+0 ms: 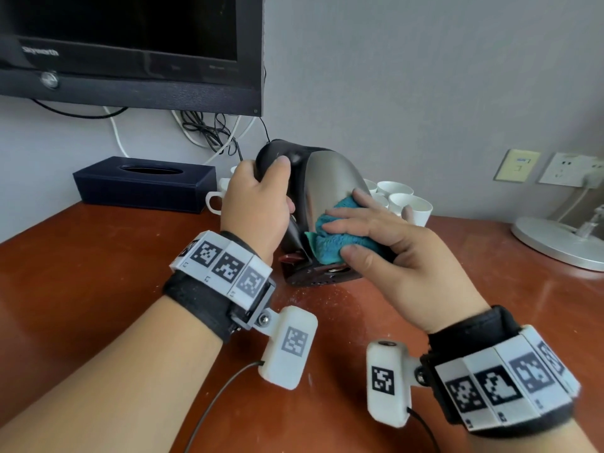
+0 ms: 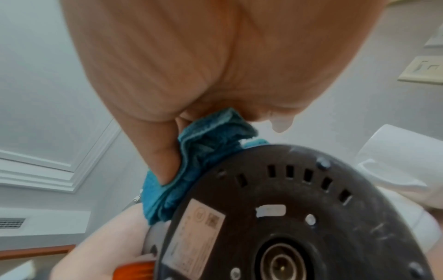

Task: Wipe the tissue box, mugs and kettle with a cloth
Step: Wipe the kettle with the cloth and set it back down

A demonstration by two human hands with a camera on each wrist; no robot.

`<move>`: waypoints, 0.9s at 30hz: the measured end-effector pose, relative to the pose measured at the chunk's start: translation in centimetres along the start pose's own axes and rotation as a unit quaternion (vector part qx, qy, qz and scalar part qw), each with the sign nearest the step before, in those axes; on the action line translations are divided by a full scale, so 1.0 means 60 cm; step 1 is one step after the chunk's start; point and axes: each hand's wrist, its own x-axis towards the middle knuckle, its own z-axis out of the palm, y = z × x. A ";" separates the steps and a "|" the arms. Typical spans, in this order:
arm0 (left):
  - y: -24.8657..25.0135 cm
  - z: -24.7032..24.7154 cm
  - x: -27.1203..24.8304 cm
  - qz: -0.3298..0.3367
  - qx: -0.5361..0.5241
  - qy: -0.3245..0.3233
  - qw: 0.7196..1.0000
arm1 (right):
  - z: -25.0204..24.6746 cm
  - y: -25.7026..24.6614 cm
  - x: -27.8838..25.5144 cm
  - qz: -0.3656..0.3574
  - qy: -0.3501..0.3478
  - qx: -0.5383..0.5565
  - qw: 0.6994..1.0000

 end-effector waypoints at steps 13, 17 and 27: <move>0.017 0.007 -0.024 0.029 0.007 -0.017 0.999 | 0.017 -0.011 0.002 -0.009 -0.013 -0.045 0.999; 0.016 0.002 -0.018 0.036 0.018 -0.030 0.999 | 0.015 -0.011 0.003 -0.008 -0.015 -0.049 0.999; 0.002 -0.013 -0.002 0.015 -0.007 -0.029 0.999 | -0.005 0.005 -0.005 0.024 0.047 0.068 0.996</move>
